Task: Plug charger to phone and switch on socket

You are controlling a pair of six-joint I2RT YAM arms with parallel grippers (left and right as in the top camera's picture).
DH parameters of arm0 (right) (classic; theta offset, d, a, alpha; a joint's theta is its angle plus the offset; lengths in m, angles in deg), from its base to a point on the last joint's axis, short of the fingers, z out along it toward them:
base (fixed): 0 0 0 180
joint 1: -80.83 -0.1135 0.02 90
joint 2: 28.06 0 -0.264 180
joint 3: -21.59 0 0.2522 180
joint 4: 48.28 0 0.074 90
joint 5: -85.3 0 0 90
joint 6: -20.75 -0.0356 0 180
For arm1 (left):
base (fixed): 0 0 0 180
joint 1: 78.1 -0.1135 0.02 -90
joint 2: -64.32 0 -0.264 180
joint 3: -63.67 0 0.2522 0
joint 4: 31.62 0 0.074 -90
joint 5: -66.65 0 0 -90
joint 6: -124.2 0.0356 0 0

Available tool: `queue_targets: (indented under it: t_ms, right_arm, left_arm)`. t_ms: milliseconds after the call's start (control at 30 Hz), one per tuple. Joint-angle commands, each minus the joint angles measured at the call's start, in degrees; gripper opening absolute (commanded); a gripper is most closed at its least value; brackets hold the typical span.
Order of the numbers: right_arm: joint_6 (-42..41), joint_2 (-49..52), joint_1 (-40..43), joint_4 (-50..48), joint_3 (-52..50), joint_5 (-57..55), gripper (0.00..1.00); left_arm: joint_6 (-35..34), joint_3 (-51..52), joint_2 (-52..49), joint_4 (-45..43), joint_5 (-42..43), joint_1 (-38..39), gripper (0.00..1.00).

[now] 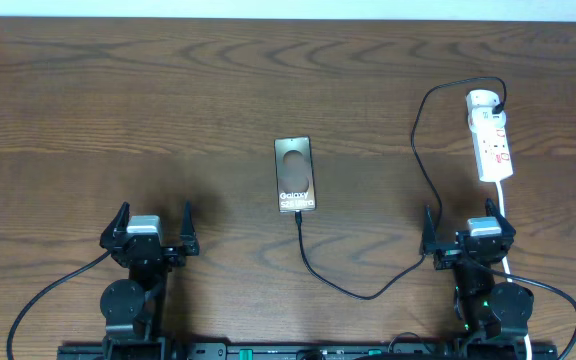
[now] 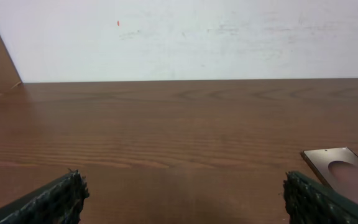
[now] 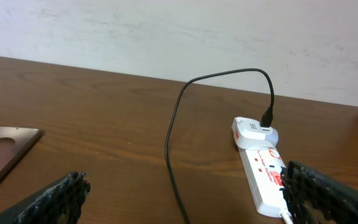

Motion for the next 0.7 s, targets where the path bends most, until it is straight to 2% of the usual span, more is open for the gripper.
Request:
queue_targets:
  t_ms: [0, 667]
  right_arm:
    - [0.2, -0.4, -0.4, 0.0, -0.3, -0.4, 0.99]
    - [0.2, -0.4, -0.4, 0.0, -0.3, -0.4, 0.99]
  left_arm:
    - [1.0, 0.6, 0.3, 2.5, 0.2, -0.2, 0.99]
    - [1.0, 0.6, 0.3, 2.5, 0.2, -0.2, 0.98]
